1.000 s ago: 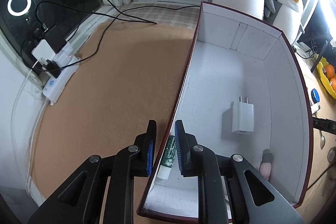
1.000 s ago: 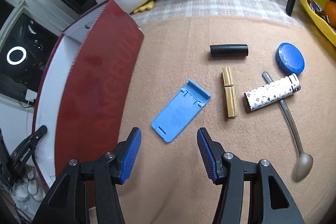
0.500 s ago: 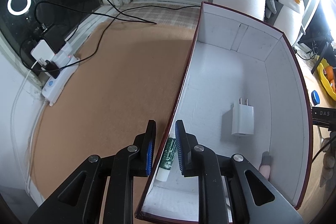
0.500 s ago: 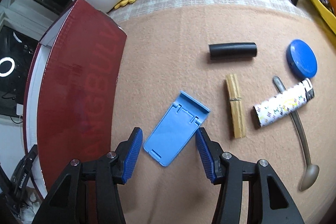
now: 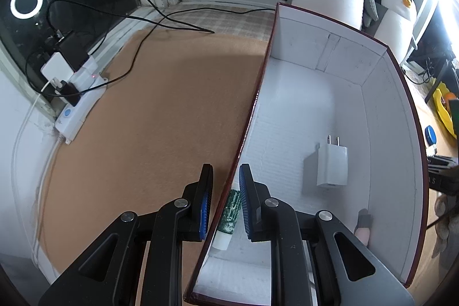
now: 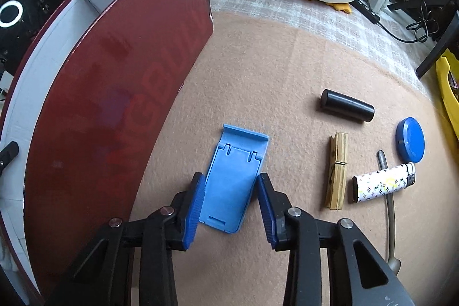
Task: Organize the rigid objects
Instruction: 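Move the right gripper over to the blue phone stand, then close the right gripper on the blue phone stand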
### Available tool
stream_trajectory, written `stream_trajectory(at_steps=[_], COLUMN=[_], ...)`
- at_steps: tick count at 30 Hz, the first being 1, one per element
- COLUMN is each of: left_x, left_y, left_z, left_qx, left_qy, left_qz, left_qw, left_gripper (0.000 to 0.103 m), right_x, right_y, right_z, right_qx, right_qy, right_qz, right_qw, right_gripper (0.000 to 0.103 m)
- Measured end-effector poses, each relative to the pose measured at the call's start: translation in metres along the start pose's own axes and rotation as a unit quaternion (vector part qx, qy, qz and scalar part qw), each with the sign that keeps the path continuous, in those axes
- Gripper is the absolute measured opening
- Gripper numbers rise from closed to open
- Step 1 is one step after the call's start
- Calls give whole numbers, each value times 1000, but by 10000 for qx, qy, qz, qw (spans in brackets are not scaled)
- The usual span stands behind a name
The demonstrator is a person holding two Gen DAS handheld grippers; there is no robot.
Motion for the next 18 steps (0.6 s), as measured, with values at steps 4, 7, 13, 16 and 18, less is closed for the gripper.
stream_trajectory(at_steps=[4, 7, 13, 16, 18], left_x=[1, 2, 3, 4, 4], left_y=[0, 0, 1, 0, 1], left_z=[2, 0, 0, 0, 0], left_qx=[-67, -42, -50, -28, -15], left_qy=[-16, -11, 52, 76, 96], left_qz=[36, 54, 82, 100, 110], left_qw=[10000, 10000, 9999, 9999, 9999], left_gripper=[14, 13, 13, 13, 13], right_x=[10, 9, 8, 4, 4], right_y=[13, 17, 11, 5, 4], right_z=[10, 14, 19, 16, 15], right_qx=[36, -27, -144, -303, -458], right_qy=[14, -56, -115, -268, -425], right_qz=[53, 55, 11, -93, -134], right_qw=[10000, 10000, 9998, 9991, 9980], right_gripper=[0, 0, 6, 33, 35])
Point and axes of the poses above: each gripper's, at about its wrist camera, not at the fingertips, and x roughly against the way its jaws point, z to its right, y to its underside, the point moved 9 cm from there along -x, roughly the way its jaws point, and after that the axes turned 8 degrees about -x, right-handed, at the moved point
